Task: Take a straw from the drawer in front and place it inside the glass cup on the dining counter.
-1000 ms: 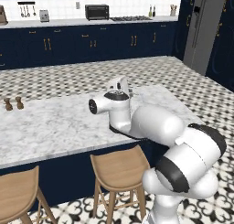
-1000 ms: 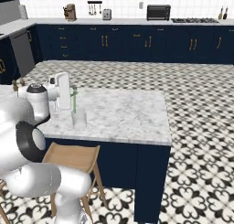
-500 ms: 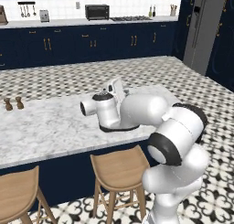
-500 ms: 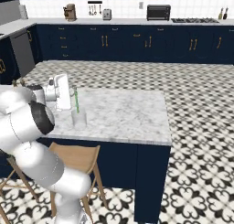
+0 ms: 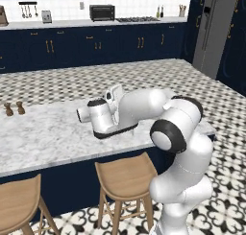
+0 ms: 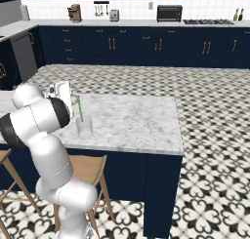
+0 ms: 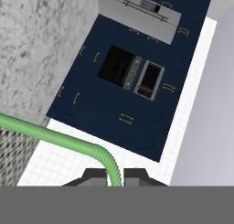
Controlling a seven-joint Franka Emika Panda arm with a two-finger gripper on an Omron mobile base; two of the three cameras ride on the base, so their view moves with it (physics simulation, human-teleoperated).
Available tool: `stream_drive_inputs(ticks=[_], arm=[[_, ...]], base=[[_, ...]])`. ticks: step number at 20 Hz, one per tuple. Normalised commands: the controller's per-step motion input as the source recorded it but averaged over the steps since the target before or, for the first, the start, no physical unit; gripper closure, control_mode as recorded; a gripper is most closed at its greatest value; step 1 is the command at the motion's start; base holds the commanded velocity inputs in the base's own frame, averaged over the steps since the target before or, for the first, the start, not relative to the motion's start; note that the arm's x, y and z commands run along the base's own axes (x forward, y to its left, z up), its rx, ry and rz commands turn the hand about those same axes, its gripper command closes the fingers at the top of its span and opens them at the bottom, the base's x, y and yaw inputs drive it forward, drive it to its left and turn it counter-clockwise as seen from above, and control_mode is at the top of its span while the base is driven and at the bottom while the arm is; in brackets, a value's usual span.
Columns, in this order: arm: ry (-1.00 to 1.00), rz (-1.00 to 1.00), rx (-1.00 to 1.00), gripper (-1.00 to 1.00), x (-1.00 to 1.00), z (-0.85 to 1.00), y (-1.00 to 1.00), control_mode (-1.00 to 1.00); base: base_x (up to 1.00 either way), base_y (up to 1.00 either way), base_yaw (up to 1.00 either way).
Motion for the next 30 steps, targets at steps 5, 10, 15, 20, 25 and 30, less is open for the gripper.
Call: stream_drive_inputs(ticks=[5,10,15,20,25,30], arm=[[-0.03,-0.09,0.00,1.00,0.35,-0.17,0.04,-1.00],[-0.02,-0.08,0.00,1.00,0.25,-0.29,0.00,-1.00],[-0.05,-0.07,0.00,1.00,0.29,-0.23,0.02,-1.00],[-0.06,-0.06,0.00,1.00,0.33,-0.14,0.01,-1.00],[-0.04,-0.05,0.00,1.00,0.05,-0.16,0.00,-1.00],[0.00,-0.14,0.00,1.00,-0.49,-0.17,-0.01,-1.00]], base=[[0.00,0.00,0.00],[0.00,0.00,0.00],[0.00,0.00,0.00],[0.00,0.00,0.00],[0.00,0.00,0.00],[0.00,0.00,0.00]])
